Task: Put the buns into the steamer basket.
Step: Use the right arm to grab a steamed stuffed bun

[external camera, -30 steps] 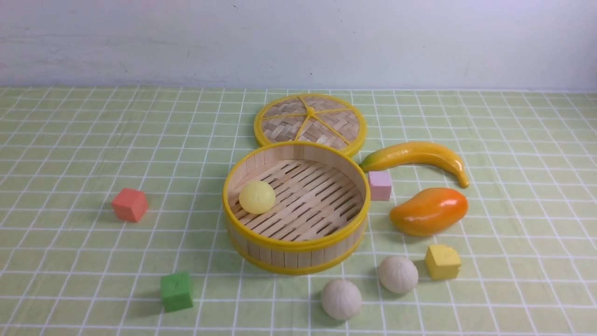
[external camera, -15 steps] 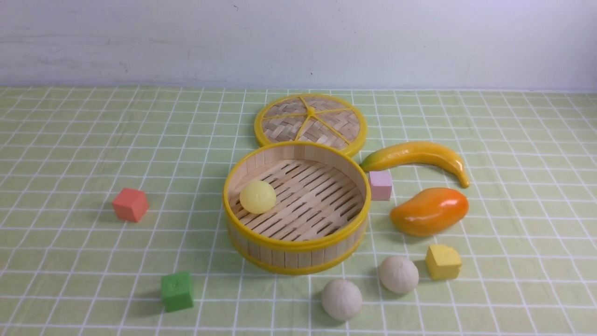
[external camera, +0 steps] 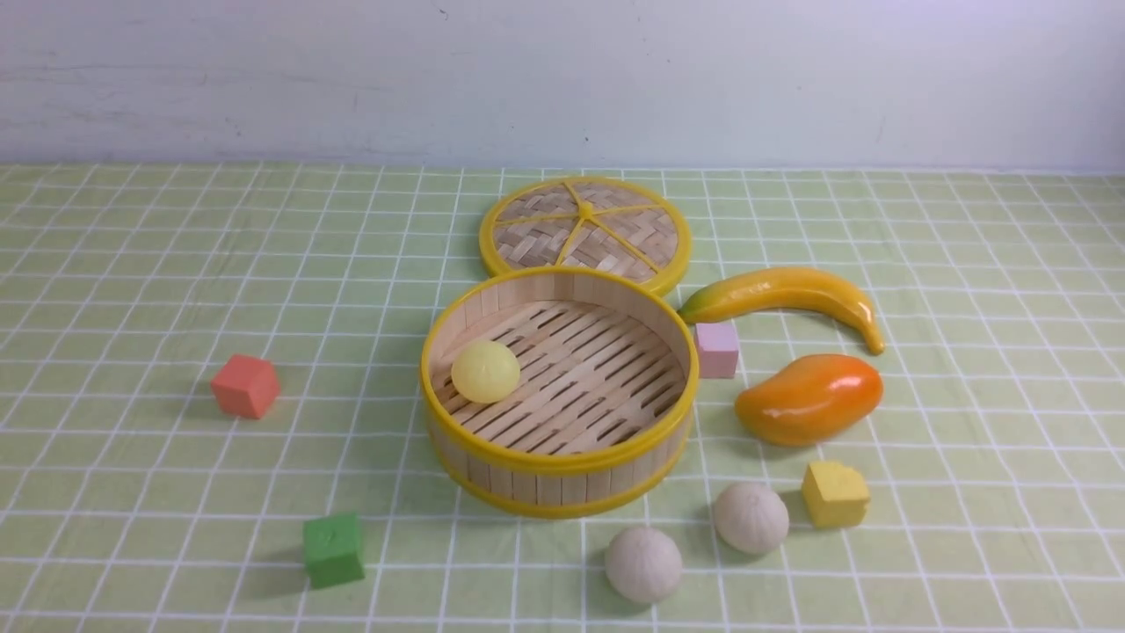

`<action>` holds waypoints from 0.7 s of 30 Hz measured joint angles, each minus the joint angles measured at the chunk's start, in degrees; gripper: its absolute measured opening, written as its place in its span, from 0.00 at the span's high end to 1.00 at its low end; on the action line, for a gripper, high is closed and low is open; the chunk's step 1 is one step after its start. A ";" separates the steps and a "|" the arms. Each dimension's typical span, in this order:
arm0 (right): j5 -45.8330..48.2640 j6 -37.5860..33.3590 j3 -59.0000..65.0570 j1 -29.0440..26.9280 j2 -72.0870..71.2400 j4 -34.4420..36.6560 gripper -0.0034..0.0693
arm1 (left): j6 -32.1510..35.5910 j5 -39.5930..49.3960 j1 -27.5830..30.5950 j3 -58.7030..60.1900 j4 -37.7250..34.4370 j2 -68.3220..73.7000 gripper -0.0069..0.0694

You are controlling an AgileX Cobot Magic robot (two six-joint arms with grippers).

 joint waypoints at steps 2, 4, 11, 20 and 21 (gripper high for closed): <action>0.00 0.00 0.00 0.00 0.00 0.00 0.62 | 0.12 1.25 0.00 0.00 -0.45 0.00 0.93; 0.00 0.00 0.00 0.00 0.00 0.00 0.62 | 0.19 1.38 0.00 0.00 -0.51 0.00 0.93; 0.00 0.00 0.00 0.00 0.00 0.00 0.62 | 0.24 1.62 0.00 0.00 -0.61 0.00 0.93; -0.12 0.00 0.00 0.00 0.00 0.00 0.62 | 0.24 1.62 0.00 0.00 -0.61 0.00 0.92; -0.12 0.00 0.00 0.00 0.00 0.00 0.62 | 0.24 1.62 0.00 0.00 -0.61 0.00 0.92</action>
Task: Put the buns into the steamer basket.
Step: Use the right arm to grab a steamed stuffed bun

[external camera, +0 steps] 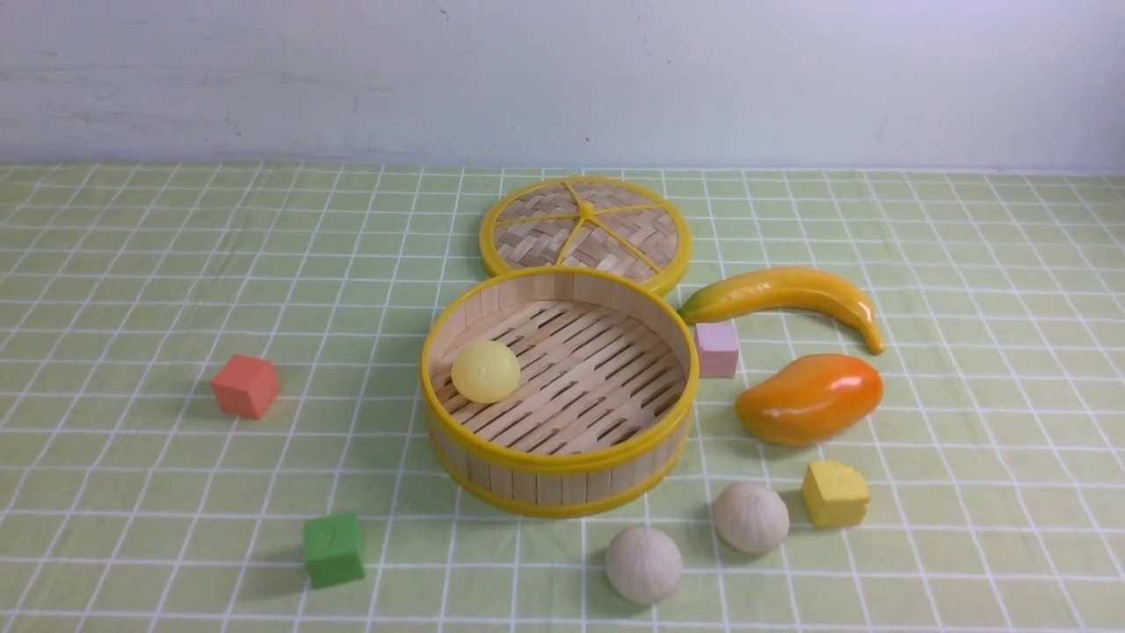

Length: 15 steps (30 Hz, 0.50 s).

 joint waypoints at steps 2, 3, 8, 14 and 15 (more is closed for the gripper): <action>0.00 0.00 0.00 0.00 0.00 0.00 0.62 | 0.00 0.00 0.00 0.00 0.00 0.00 0.92; 0.00 0.00 0.00 0.00 0.00 -0.08 0.62 | 0.00 0.00 0.00 0.00 0.00 0.00 0.92; -3.06 0.00 0.43 0.00 0.00 1.69 0.62 | 0.00 0.00 0.00 0.00 0.00 0.00 0.91; -17.69 0.00 0.65 0.00 0.00 9.06 0.62 | 0.00 0.00 0.00 0.00 0.00 0.00 0.90; -19.76 0.00 0.65 0.00 0.00 10.13 0.62 | 0.00 0.00 0.00 0.00 0.00 0.00 0.90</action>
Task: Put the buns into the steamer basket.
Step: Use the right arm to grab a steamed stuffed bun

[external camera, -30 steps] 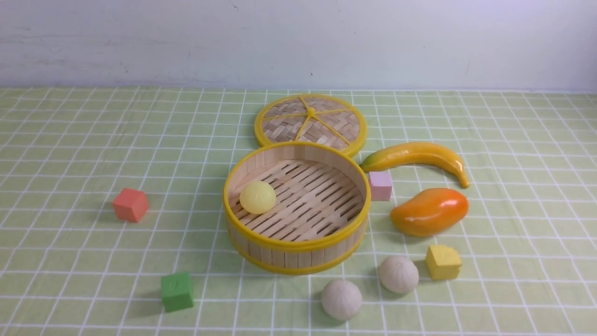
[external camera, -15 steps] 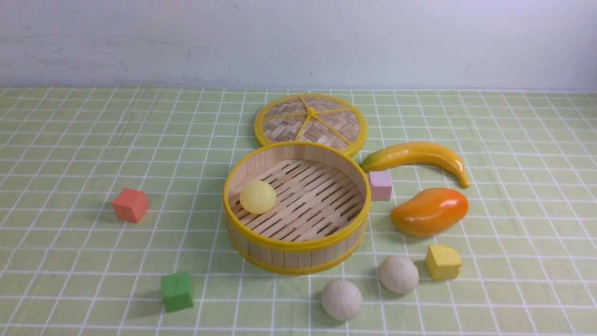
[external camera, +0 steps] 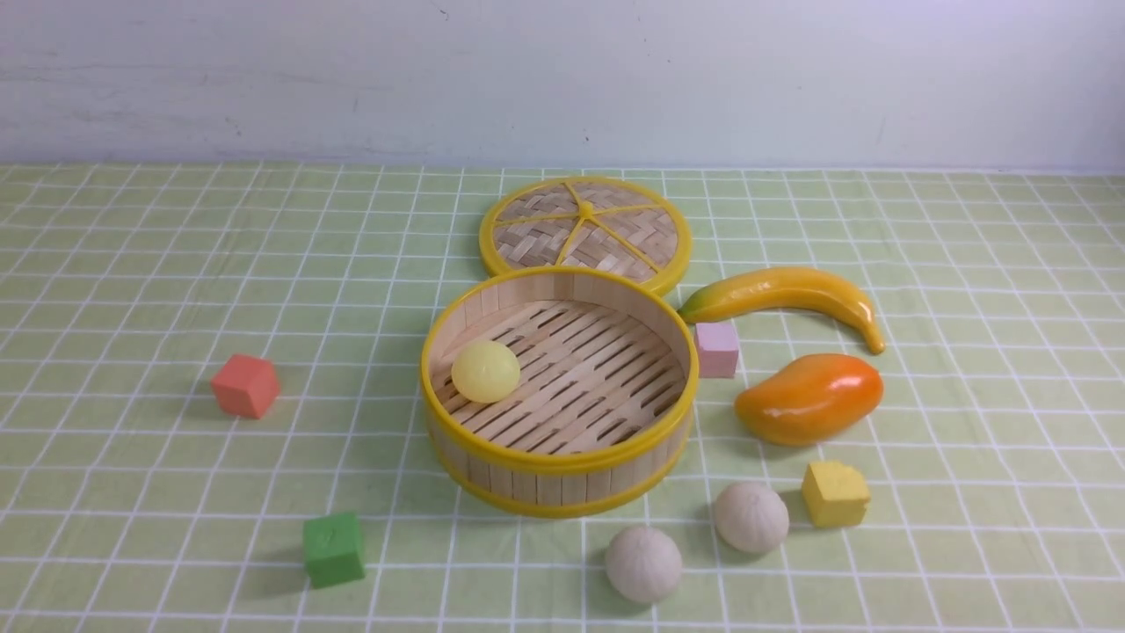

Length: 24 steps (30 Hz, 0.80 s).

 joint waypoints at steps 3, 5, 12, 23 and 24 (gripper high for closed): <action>-6.05 1.12 0.00 0.00 0.00 4.33 0.62 | 0.00 0.00 0.00 0.00 0.00 0.00 0.90; -8.42 2.49 0.00 0.00 0.00 7.98 0.62 | 0.00 0.00 0.00 0.00 0.00 0.00 0.89; -11.81 3.84 0.00 0.00 0.00 15.16 0.62 | 0.00 0.00 0.00 0.00 0.00 0.00 0.89; -8.00 2.76 -13.61 0.00 4.31 19.09 0.62 | 0.00 0.00 0.00 0.00 0.00 0.00 0.88; -5.70 1.68 -16.83 0.00 6.20 19.09 0.62 | 0.00 0.00 0.00 0.00 0.00 0.00 0.87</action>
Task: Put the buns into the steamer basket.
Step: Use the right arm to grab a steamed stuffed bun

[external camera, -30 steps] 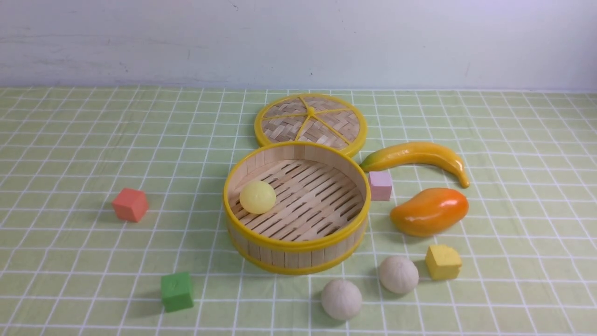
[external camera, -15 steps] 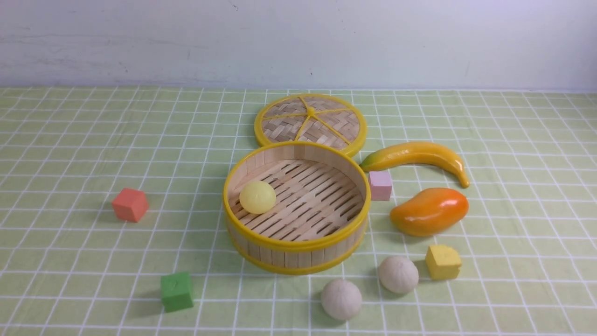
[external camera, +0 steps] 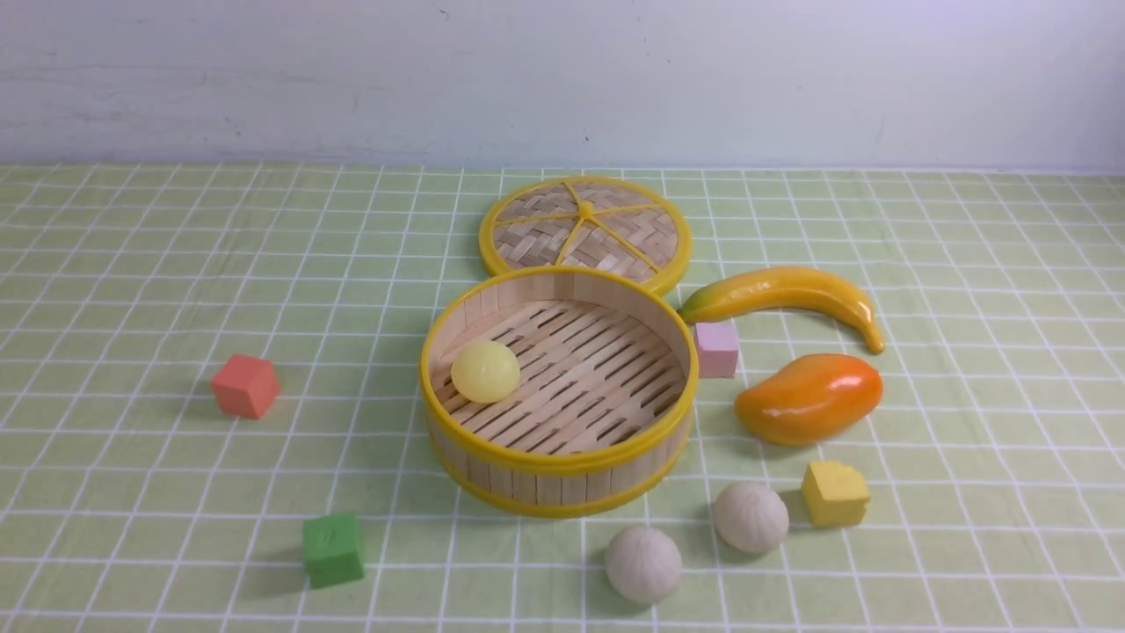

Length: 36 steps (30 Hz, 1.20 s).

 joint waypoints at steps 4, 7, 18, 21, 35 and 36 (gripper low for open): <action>12.87 -6.78 -13.94 0.00 13.31 -1.00 0.62 | 0.00 0.00 0.00 0.00 0.00 0.00 0.87; 21.76 -11.60 -21.25 0.00 23.25 -1.78 0.62 | 0.00 0.00 0.00 0.00 0.00 0.00 0.87; 43.85 -36.60 -35.38 0.37 53.64 15.83 0.62 | 0.00 0.00 0.00 0.00 0.00 0.00 0.86; 49.89 -38.52 -40.94 3.03 61.16 16.46 0.62 | 0.00 0.00 0.00 0.00 0.00 0.00 0.86; 55.01 -4.68 -55.55 30.35 88.26 -27.23 0.62 | 0.00 0.00 0.00 0.00 0.00 0.00 0.83; 55.01 -2.94 -56.25 31.39 89.83 -29.46 0.62 | 0.00 0.00 0.00 0.00 0.00 0.00 0.83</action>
